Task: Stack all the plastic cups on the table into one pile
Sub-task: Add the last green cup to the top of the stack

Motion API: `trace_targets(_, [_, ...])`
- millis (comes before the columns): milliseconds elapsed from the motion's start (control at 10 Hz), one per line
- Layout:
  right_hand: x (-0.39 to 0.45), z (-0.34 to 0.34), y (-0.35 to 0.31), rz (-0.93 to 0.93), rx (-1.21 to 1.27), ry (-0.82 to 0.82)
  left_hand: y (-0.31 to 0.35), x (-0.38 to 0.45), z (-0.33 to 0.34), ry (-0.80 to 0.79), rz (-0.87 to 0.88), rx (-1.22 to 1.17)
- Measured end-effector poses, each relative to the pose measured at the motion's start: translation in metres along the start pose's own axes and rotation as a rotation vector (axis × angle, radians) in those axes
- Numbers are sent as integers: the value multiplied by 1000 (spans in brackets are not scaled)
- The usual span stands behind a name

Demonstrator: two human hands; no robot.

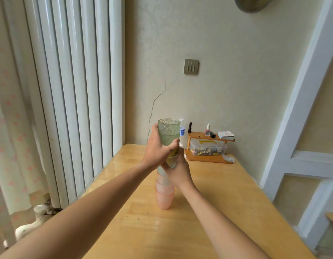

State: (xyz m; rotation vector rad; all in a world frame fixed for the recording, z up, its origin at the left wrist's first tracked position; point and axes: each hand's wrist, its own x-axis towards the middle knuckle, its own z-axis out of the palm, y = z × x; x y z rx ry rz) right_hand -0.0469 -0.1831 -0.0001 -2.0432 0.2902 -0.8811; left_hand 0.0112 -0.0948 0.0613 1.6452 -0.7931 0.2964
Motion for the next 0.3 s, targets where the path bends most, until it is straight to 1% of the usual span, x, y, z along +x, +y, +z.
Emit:
trace_targets(200, [1,-8,-6,38,45,-61,5,-2,-10,-98,-59,-27])
trace_targets(300, [-1,-28,-17,0,171,-48,22,-11,-30,-45,-46,-100])
